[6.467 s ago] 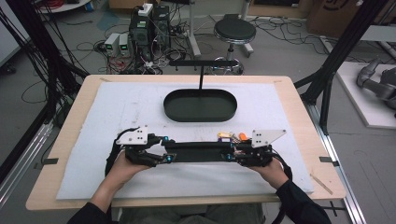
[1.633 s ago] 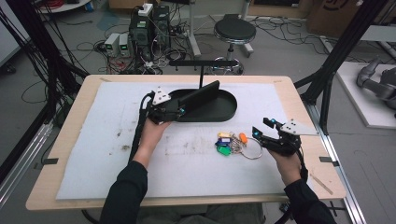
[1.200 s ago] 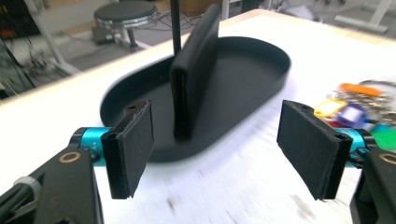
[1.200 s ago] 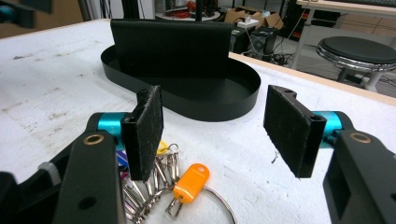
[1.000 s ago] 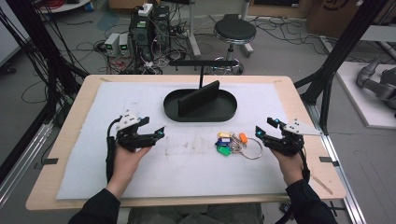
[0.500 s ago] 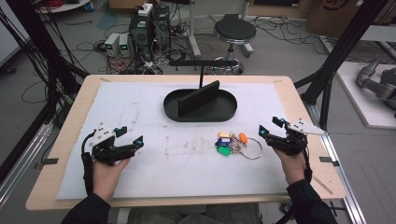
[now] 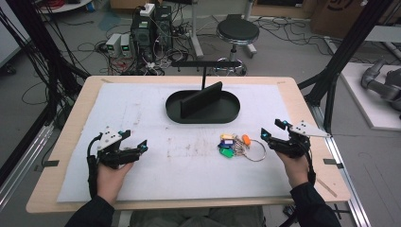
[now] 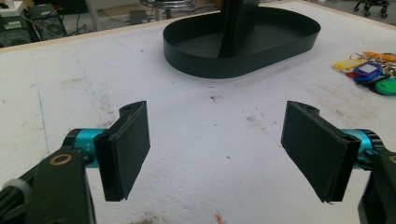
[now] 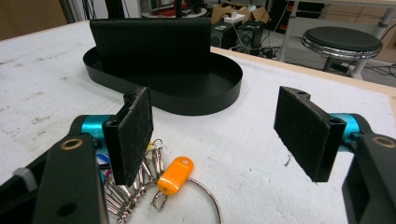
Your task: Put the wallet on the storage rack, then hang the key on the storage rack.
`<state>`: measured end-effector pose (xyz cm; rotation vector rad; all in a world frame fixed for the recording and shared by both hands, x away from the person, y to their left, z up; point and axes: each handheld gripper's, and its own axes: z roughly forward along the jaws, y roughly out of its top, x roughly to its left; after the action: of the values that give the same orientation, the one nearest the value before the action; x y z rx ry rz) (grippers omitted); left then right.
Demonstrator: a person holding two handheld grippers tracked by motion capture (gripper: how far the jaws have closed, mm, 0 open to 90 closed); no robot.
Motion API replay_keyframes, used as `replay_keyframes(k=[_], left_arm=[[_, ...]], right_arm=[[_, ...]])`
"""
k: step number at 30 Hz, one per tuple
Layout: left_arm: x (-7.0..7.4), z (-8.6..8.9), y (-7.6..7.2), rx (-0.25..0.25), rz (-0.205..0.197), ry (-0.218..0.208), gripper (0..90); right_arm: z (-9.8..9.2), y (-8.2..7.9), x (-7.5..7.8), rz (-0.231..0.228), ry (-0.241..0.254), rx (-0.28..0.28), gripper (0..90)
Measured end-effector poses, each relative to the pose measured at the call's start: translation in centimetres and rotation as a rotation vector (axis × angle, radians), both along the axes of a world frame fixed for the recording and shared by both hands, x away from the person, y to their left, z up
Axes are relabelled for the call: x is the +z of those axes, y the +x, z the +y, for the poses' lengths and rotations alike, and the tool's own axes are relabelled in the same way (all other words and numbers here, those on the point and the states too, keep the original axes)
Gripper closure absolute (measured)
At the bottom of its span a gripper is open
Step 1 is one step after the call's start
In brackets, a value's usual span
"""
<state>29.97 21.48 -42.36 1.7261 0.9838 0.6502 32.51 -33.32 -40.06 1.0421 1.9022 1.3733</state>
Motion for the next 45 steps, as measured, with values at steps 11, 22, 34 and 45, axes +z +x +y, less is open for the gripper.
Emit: replay_keyframes(k=[11,22,34,45], left_arm=[[-0.1,-0.2,0.4,0.007,-0.012,0.011,23.7],[0.1,-0.4,0.4,0.009,-0.020,0.013,23.7],[-0.1,-0.7,0.6,-0.005,-0.016,0.018,23.7],[-0.1,-0.6,0.5,-0.008,-0.023,0.012,23.7]], right_arm=[[-0.5,-0.2,0.0,0.004,0.007,-0.020,28.9],[-0.8,-0.5,0.0,-0.004,0.006,-0.027,28.9],[-0.8,-0.4,0.0,-0.006,0.002,-0.022,28.9],[-1.4,-0.5,0.0,0.001,0.009,-0.040,29.0]])
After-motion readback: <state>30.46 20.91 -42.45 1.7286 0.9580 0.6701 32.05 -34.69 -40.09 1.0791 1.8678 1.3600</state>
